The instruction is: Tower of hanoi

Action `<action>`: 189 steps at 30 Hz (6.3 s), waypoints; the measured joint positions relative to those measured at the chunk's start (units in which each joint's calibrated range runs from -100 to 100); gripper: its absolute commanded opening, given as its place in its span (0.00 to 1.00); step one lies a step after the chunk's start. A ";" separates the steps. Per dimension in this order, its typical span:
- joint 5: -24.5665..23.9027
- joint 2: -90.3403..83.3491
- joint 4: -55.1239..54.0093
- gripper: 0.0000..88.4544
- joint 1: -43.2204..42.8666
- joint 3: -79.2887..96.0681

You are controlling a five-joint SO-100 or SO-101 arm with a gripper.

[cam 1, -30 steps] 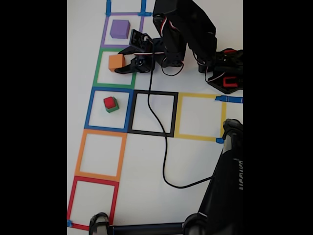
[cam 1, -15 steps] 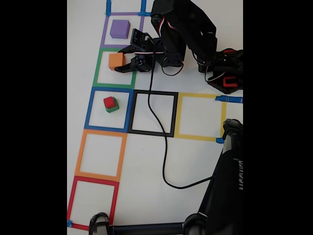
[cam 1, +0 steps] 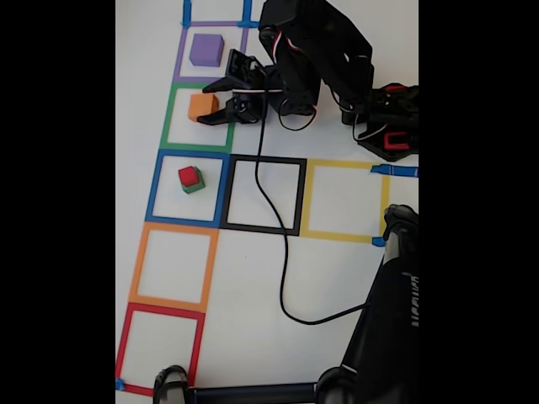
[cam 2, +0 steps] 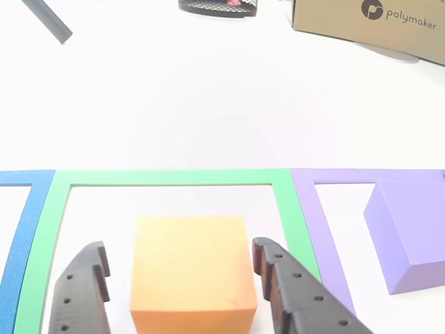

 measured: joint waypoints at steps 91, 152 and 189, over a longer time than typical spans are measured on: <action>0.00 -75.81 103.10 0.44 -24.11 -14.79; 0.00 1.27 3.47 0.39 -32.77 -10.45; 0.00 1.77 2.98 0.19 -34.64 -10.62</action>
